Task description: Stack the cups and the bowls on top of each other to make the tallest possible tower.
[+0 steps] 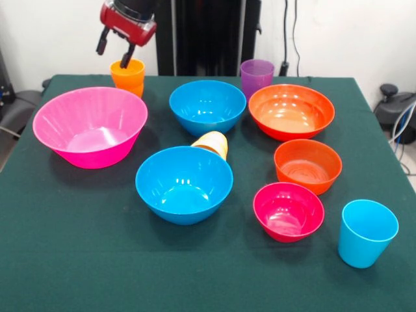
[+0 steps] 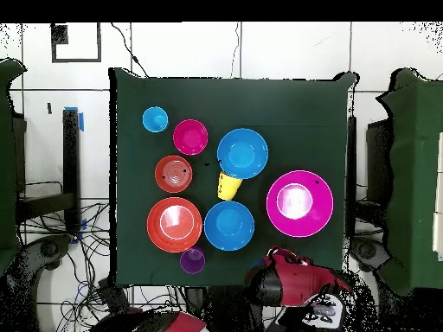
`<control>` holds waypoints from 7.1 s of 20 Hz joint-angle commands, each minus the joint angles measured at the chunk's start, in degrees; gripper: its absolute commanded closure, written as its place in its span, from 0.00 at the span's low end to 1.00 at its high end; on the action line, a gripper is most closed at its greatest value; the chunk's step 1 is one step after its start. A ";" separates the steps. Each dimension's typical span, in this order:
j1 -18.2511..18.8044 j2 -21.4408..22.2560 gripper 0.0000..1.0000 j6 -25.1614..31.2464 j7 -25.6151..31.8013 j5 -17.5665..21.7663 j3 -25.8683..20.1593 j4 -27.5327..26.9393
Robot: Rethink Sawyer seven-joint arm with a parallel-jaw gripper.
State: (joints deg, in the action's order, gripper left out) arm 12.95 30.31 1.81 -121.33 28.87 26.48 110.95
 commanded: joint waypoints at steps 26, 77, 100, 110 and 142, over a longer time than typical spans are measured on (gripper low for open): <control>2.81 -13.50 0.00 -7.68 -4.34 -0.29 -9.64 -6.52; 12.79 -1.43 0.00 5.14 -5.89 -4.06 -11.52 6.36; -9.57 -4.77 0.00 -18.31 -19.36 -20.07 -12.47 13.96; -26.41 -1.09 0.00 -0.83 -26.42 -42.59 -6.19 21.26; -15.64 3.67 0.00 -0.79 -25.87 -39.44 -19.83 23.93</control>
State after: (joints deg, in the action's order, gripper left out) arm -3.52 33.38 5.79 -136.58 -8.36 19.08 132.77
